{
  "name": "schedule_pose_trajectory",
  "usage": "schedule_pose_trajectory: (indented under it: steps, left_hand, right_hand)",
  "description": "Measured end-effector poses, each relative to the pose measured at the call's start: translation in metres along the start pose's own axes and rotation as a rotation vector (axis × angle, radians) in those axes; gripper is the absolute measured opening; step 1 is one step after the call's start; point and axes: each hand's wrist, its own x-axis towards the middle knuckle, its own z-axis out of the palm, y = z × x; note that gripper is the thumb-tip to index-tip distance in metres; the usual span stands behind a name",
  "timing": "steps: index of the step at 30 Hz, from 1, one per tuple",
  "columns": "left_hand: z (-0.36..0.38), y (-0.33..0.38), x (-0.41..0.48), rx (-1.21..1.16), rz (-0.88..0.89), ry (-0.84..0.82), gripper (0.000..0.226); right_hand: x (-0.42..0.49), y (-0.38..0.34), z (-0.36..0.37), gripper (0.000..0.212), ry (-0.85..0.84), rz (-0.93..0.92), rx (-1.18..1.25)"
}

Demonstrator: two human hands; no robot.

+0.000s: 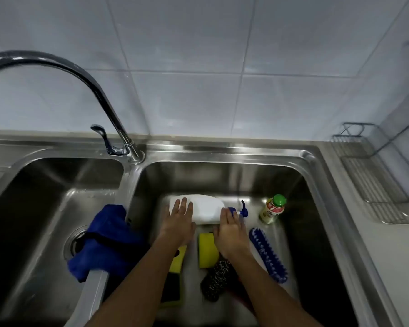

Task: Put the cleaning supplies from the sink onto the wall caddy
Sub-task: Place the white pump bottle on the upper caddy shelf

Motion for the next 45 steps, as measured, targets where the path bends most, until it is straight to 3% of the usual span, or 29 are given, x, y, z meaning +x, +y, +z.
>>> schedule_pose_trajectory:
  steps: [4,8,14,19,21,25,32,36,41,45]
  left_hand:
    - [0.005,-0.004,0.021,-0.005,-0.017,-0.014,0.064]
    - [0.009,-0.009,0.035,0.025,-0.005,-0.040,0.065]
    - [0.012,-0.015,0.041,-0.031,0.005,-0.058,0.071]
    - [0.015,-0.017,0.039,-0.135,0.025,-0.089,0.074]
    - [0.016,-0.018,0.038,-0.203,0.016,-0.123,0.075]
    - [0.014,-0.019,0.036,-0.263,0.022,-0.168,0.080]
    - [0.014,-0.034,0.040,-0.225,0.048,-0.191,0.079]
    - [0.013,-0.034,0.030,-0.272,0.049,-0.228,0.080]
    - [0.009,-0.017,0.015,-0.382,0.033,-0.220,0.079]
    - [-0.016,-0.002,-0.008,-0.361,0.087,-0.050,0.074]
  right_hand:
    - [0.025,-0.010,0.008,0.062,-0.069,0.162,0.231]
    - [0.043,-0.020,0.018,0.064,-0.018,0.242,0.369]
    - [0.076,-0.029,0.029,0.062,0.337,0.495,0.812]
    - [0.088,-0.042,0.032,0.083,0.603,0.775,1.238]
    - [0.093,-0.045,0.030,0.089,0.608,0.895,1.334]
    - [0.100,-0.040,0.030,0.096,0.468,1.011,1.235]
    - [0.106,-0.021,0.028,0.090,0.253,1.023,1.493]
    - [0.097,-0.029,0.029,0.081,0.222,0.944,1.610]
    - [0.076,-0.028,0.011,0.073,0.311,0.789,1.527]
    - [0.051,-0.023,-0.030,0.078,0.458,0.630,1.492]
